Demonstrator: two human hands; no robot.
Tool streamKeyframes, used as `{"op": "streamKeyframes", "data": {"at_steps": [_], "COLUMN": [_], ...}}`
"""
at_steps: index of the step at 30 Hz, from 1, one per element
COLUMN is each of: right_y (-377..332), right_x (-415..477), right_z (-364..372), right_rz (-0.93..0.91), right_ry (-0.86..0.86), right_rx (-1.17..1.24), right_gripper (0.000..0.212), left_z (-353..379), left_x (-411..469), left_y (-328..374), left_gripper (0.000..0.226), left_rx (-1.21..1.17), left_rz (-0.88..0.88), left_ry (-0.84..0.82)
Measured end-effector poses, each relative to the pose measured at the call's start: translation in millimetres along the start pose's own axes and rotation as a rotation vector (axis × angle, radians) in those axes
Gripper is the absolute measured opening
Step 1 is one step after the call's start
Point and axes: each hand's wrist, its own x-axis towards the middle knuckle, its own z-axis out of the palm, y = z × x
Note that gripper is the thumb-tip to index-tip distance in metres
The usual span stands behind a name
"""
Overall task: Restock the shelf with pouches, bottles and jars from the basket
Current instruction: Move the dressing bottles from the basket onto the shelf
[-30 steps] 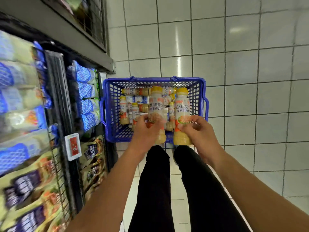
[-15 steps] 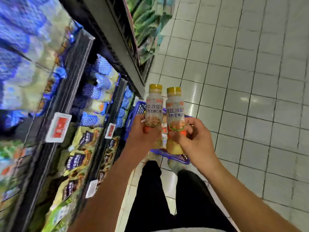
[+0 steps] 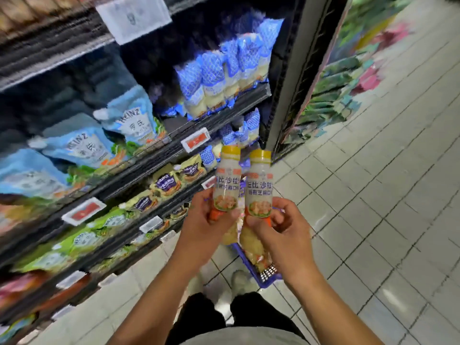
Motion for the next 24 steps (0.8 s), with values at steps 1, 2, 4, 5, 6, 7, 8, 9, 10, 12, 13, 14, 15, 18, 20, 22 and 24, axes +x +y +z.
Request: {"op": "streamKeyframes", "data": {"at_steps": [1,2,4,5,6,7,8,9,10,12,13,14,15,18,20,22,24], "right_y": [-3,-6,-10,-10,-11,-10,-9,-8,-6,-1,1,4,8,21,30,38,44], "right_x": [-5,-10,-19,-24,-29,-35,-42,-49,-58,-77,-89,-102,-115,-153,-183,-215,-245], "right_z": [9,18,38,48,59,71,84,96,110,136,150,164,177,214,239,262,283], "right_rz": [-0.001,-0.001,-0.006,-0.010,-0.015,-0.022,-0.027,-0.030,-0.032,-0.045,-0.053,-0.061,-0.071,-0.100,-0.117,-0.133,-0.141], "right_ry": [-0.041,-0.084,-0.173,-0.216,-0.258,-0.301,-0.344,-0.388,-0.431,-0.510,-0.547,-0.582,-0.616,-0.691,-0.765,-0.842,-0.906], "right_rx": [-0.012,-0.027,-0.063,-0.081,-0.094,-0.102,-0.107,-0.116,-0.127,-0.146,-0.151,-0.156,-0.162,-0.177,-0.195,-0.206,-0.200], "right_gripper": [0.039,0.042,0.049,0.053,0.055,0.056,0.056,0.056,0.055,0.052,0.048,0.044,0.042,0.042,0.049,0.052,0.049], "left_z": [-10,-20,-42,-54,-65,-77,-90,-103,-117,-146,-161,-176,-190,-228,-252,-277,-298], "left_x": [-9,-19,-37,-46,-55,-65,-75,-86,-98,-124,-138,-152,-167,-212,-244,-277,-307], "left_y": [1,3,4,4,4,3,1,-1,-3,-8,-11,-14,-17,-27,-34,-43,-51], "left_gripper": [0.044,0.044,0.043,0.042,0.042,0.042,0.041,0.042,0.042,0.044,0.045,0.046,0.046,0.042,0.042,0.042,0.042], "left_rx": [-0.023,-0.047,-0.082,-0.089,-0.097,-0.105,-0.116,-0.129,-0.144,-0.175,-0.195,-0.215,-0.227,-0.234,-0.242,-0.257,-0.263], "left_rz": [0.012,0.024,0.051,0.065,0.078,0.092,0.105,0.116,0.126,0.141,0.145,0.153,0.163,0.198,0.217,0.227,0.243], "left_ry": [0.039,0.075,0.149,0.183,0.218,0.255,0.294,0.333,0.371,0.445,0.481,0.516,0.550,0.642,0.708,0.772,0.832]}}
